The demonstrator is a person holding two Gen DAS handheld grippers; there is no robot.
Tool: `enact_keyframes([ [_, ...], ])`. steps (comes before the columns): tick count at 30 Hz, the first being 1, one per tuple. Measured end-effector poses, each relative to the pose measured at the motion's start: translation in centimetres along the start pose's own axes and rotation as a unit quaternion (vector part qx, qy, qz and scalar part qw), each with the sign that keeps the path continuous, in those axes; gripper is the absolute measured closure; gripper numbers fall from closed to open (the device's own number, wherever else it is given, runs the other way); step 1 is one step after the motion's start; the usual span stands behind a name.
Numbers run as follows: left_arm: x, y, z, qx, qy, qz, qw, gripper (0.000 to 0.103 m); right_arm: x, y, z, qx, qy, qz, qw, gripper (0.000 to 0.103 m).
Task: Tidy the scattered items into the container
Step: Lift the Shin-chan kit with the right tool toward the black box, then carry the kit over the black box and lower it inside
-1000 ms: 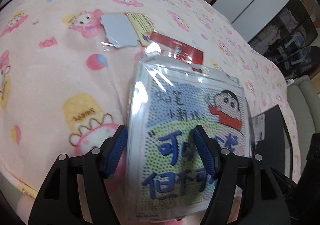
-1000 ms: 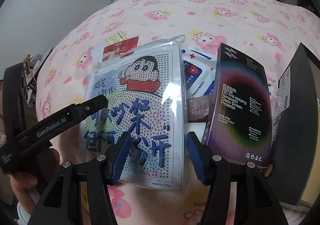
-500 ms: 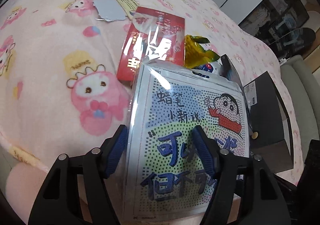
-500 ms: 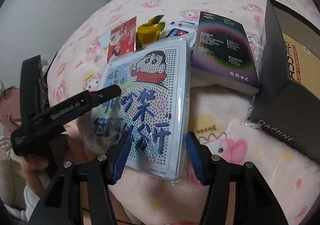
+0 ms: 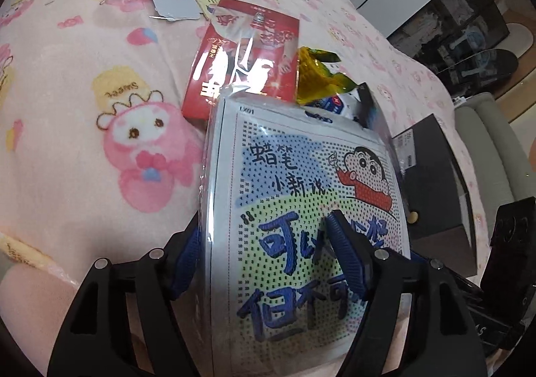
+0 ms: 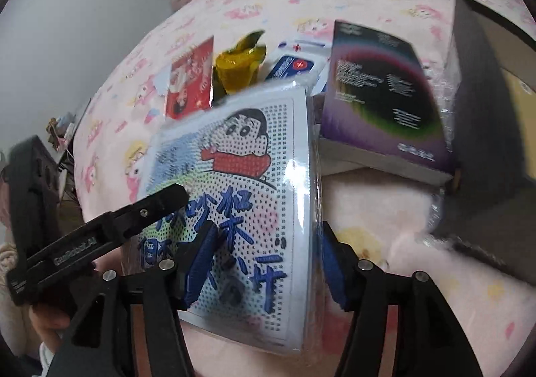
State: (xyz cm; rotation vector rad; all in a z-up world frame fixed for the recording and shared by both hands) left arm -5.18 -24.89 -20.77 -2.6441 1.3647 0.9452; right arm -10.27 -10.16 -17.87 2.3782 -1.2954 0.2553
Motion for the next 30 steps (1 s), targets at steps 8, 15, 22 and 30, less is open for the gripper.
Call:
enact_keyframes([
  [8, -3.5, -1.8, -3.2, -0.011, -0.014, 0.039, 0.9991, 0.031, 0.4, -2.3, -5.0, -0.035, 0.012, 0.005, 0.999, 0.053],
  [15, -8.2, -2.8, -4.7, -0.014, -0.016, 0.087, 0.9960, 0.031, -1.5, -3.4, -9.2, -0.071, 0.032, 0.028, 0.997, 0.053],
  [22, -12.9, -3.5, -4.7, -0.011, -0.029, 0.128, 0.9913, 0.031, -4.4, -3.6, -12.6, -0.111, 0.040, 0.060, 0.991, 0.053],
  [30, -17.2, -4.1, -3.5, 0.006, -0.048, 0.156, 0.9865, 0.031, -6.9, -4.5, -15.3, -0.123, 0.004, 0.054, 0.991, 0.051],
])
Point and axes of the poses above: each gripper's, at about its wrist camera, not at the fingertips, and z roughly the way its jaws point, x to its left, y to its top, the point moved 9 cm from there along z, roughly the way its jaws point, and after that the axes turned 10 degrees about x, right-handed, at the moved point
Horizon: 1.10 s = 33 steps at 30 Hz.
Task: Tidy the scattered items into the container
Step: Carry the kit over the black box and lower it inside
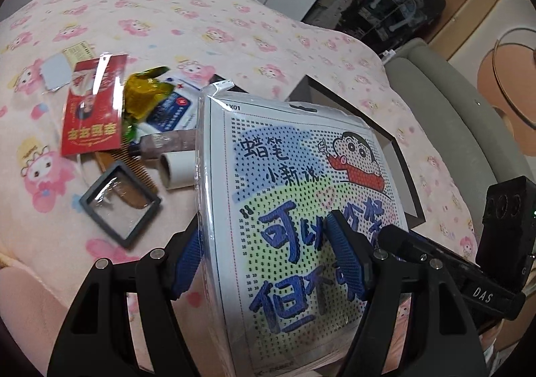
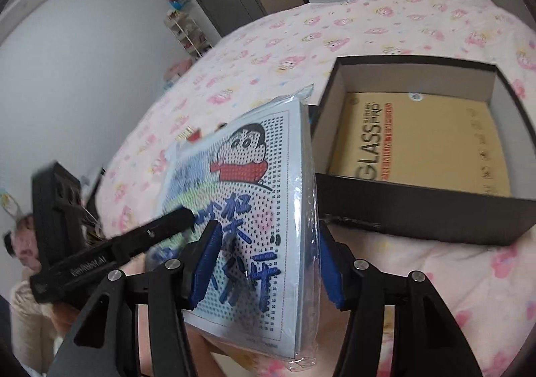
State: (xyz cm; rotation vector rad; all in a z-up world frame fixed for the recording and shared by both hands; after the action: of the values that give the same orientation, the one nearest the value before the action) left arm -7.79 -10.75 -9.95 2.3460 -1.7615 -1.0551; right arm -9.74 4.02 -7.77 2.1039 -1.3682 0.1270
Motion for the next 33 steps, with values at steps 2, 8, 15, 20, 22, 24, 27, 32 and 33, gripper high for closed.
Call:
enact_keyframes([
  [2, -1.4, 0.5, 0.3, -0.001, -0.005, 0.008, 1.0000, 0.031, -0.8, 0.0, -0.9, -0.008, -0.018, -0.004, 1.000, 0.051],
  [8, -6.4, 2.3, 1.4, -0.003, -0.014, 0.051, 0.9986, 0.031, -4.0, 0.8, -4.3, -0.044, -0.019, 0.021, 0.999, 0.051],
  [15, -11.3, 4.3, 3.9, 0.003, -0.018, 0.094, 0.9954, 0.031, -7.9, 1.9, -7.0, -0.072, -0.028, 0.043, 0.996, 0.051],
  [20, -14.2, 6.1, 6.3, 0.012, -0.025, 0.117, 0.9928, 0.031, -10.8, 3.1, -8.2, -0.085, -0.041, 0.059, 0.994, 0.051],
  [22, -15.3, 6.9, 7.3, 0.015, -0.030, 0.124, 0.9917, 0.031, -11.9, 3.8, -8.7, -0.090, -0.048, 0.062, 0.993, 0.051],
  [24, -16.2, 7.7, 8.5, 0.020, -0.032, 0.129, 0.9909, 0.031, -13.2, 4.5, -9.1, -0.093, -0.056, 0.063, 0.992, 0.051],
  [27, -17.5, 8.7, 10.4, 0.028, -0.034, 0.134, 0.9900, 0.031, -15.2, 5.7, -9.1, -0.092, -0.066, 0.064, 0.991, 0.051],
  [32, -17.9, 9.5, 13.2, 0.047, -0.039, 0.125, 0.9903, 0.031, -18.1, 7.2, -8.1, -0.089, -0.078, 0.067, 0.991, 0.051],
  [33, -17.8, 9.6, 13.6, 0.050, -0.040, 0.122, 0.9905, 0.031, -18.4, 7.5, -7.9, -0.090, -0.077, 0.067, 0.991, 0.051],
])
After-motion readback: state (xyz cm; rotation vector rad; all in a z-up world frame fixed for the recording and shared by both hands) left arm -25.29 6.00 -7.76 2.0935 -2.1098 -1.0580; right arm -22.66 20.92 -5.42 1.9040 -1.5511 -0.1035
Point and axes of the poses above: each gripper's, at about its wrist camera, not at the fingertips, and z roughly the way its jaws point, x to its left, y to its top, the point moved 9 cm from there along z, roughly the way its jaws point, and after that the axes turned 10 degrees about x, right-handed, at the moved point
